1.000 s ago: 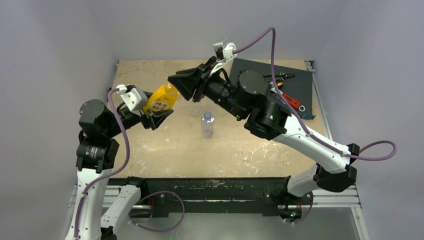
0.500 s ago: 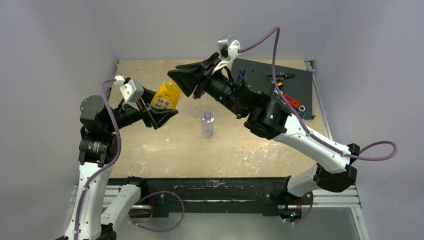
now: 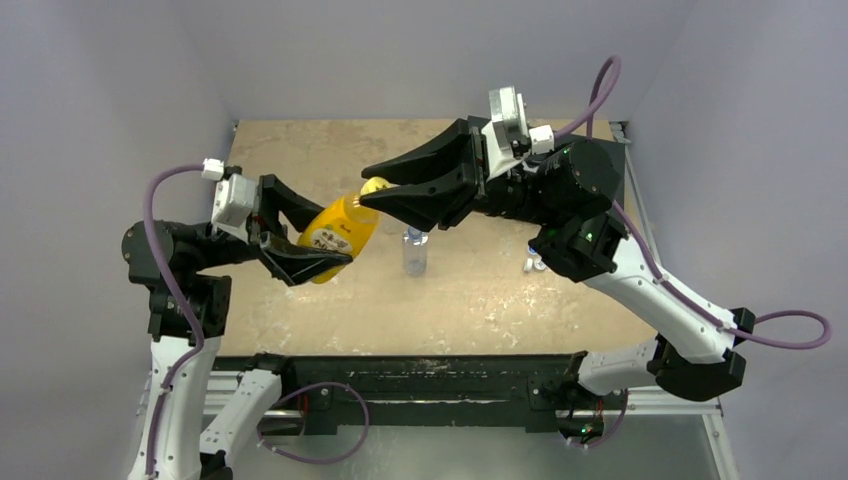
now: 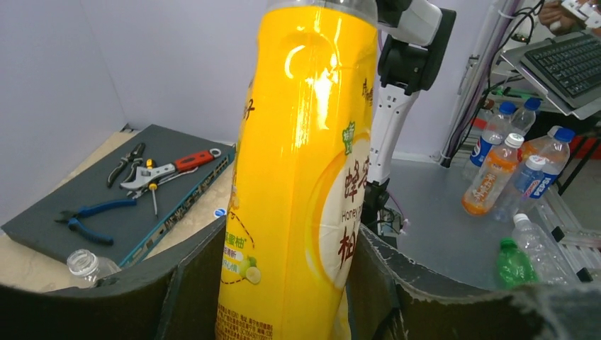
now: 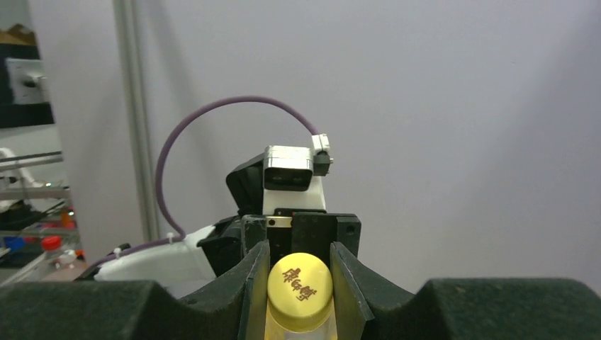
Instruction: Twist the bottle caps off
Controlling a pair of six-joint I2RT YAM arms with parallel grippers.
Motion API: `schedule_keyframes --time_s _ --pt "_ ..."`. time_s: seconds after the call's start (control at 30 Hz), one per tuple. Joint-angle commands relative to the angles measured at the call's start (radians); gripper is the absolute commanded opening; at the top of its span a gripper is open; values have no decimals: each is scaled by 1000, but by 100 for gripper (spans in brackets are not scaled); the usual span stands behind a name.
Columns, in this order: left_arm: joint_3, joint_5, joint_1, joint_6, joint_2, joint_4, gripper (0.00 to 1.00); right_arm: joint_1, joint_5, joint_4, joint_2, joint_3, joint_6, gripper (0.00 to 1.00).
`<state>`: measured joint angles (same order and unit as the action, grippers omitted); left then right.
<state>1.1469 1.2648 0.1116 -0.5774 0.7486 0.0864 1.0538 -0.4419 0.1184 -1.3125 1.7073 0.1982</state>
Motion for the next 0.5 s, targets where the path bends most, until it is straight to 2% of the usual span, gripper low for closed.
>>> schedule_keyframes --time_s 0.0,0.07,0.17,0.3,0.33,0.4,0.47 --pt "55 9 -3 -67 -18 94 1 -25 -254 34 -7 -7 20 0" --pt "57 0 -3 -44 -18 70 0 -28 -207 31 -21 1 30 0" --pt "85 -35 -3 78 -12 -69 0 -28 -68 10 -33 13 34 0" --pt "93 -51 -3 200 -6 -175 0 -24 -63 -14 -62 48 39 0" --pt "90 -58 -3 211 -6 -181 0 -22 -56 -17 -69 53 41 4" --pt "85 -84 -3 246 -8 -197 0 -19 19 -30 -73 61 49 55" --pt "84 -145 -3 320 -13 -250 0 -14 163 -33 -65 52 71 72"
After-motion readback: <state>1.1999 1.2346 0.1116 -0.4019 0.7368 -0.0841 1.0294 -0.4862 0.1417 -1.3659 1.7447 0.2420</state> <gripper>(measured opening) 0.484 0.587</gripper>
